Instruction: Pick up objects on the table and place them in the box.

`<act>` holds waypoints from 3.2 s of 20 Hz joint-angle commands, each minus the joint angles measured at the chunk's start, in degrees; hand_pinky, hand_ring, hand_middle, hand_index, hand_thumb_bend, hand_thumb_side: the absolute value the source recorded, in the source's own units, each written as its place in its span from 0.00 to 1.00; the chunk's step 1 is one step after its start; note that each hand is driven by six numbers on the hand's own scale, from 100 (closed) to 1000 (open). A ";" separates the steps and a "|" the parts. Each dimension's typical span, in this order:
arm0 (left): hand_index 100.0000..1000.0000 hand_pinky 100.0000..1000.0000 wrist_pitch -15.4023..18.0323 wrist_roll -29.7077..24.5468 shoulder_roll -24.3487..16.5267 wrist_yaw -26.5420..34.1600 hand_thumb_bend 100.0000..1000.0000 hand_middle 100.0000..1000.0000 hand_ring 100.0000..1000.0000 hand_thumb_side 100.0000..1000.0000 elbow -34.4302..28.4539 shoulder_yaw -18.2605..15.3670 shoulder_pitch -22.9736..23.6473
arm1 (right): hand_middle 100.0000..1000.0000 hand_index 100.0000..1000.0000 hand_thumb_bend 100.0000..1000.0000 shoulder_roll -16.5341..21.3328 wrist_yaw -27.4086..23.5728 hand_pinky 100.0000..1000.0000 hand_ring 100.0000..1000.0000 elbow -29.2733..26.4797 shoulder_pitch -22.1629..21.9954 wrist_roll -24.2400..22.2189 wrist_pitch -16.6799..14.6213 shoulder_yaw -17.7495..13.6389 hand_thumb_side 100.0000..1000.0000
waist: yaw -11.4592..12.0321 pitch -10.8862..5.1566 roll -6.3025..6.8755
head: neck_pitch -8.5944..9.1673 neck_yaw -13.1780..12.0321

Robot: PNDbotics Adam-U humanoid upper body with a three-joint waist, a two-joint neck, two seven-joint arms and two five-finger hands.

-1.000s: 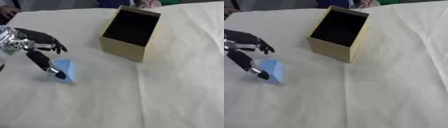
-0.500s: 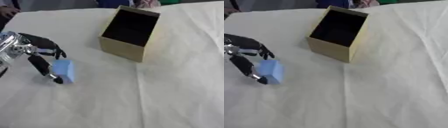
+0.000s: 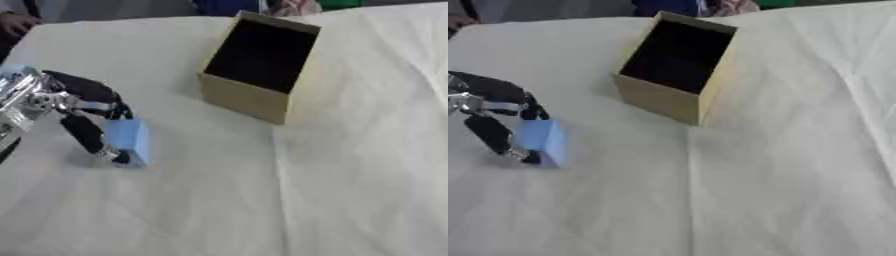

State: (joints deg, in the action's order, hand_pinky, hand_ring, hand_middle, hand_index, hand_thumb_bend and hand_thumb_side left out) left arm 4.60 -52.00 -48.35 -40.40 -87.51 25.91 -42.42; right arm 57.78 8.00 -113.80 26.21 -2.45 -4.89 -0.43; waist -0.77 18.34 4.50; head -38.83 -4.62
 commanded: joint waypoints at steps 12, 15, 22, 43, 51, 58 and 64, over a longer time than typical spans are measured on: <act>0.72 0.79 -1.98 0.03 -2.08 0.50 0.00 0.49 0.59 0.61 -3.44 -2.79 -1.18 | 0.83 0.92 0.11 1.58 -0.01 0.79 0.84 -0.79 0.53 0.60 -0.05 -1.19 1.00 | 0.12 -1.04 -0.17 | -1.03 0.44; 0.71 0.79 -2.47 0.03 -2.52 0.84 0.00 0.49 0.59 0.61 -5.41 -4.49 -2.38 | 0.83 0.92 0.11 1.72 -0.02 0.79 0.84 -0.79 0.59 0.76 -0.08 -1.33 1.00 | 0.28 -1.03 -0.23 | -0.81 1.99; 0.66 0.78 -5.23 0.03 -0.64 2.07 0.00 0.46 0.56 0.61 -8.79 -8.40 -7.22 | 0.83 0.92 0.11 1.69 -0.09 0.80 0.84 -0.79 1.09 1.07 -0.30 -1.52 1.00 | 0.30 -0.70 -0.58 | 0.63 4.02; 0.65 0.74 -9.31 8.76 16.36 -0.31 0.00 0.45 0.57 0.61 3.99 -11.48 -25.36 | 0.83 0.92 0.10 0.23 -0.99 0.80 0.84 -0.79 4.66 0.49 -1.32 -0.91 1.00 | -2.34 1.46 -1.74 | 4.94 0.95; 0.66 0.72 -6.31 13.59 22.36 -2.49 0.00 0.46 0.57 0.61 10.79 -11.77 -28.55 | 0.83 0.92 0.09 -0.45 -1.19 0.80 0.84 -0.79 5.59 0.02 -1.25 -0.47 1.00 | -3.08 2.03 -1.77 | 5.49 0.22; 0.70 0.76 -4.12 15.83 25.42 -2.99 0.00 0.50 0.61 0.63 15.47 -11.47 -29.56 | 0.83 0.92 0.10 -1.01 -1.47 0.79 0.84 -0.79 6.06 -0.16 -1.24 -0.30 1.00 | -3.73 2.50 -1.72 | 5.64 -0.17; 0.80 0.78 -2.55 20.00 27.25 -8.64 0.00 0.57 0.69 0.68 20.34 -11.63 -29.54 | 0.83 0.92 0.09 -1.38 -1.65 0.79 0.84 -0.79 6.27 -0.36 -1.25 -0.21 1.00 | -4.16 2.79 -1.71 | 5.23 -0.37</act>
State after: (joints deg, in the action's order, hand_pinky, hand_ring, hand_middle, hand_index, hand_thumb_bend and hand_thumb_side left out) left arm 1.77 -33.04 -20.82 -47.86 -67.42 14.99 -70.66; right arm 55.26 6.81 -113.80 31.79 -2.60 -6.04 -0.02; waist -4.86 22.28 3.13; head -33.68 -4.89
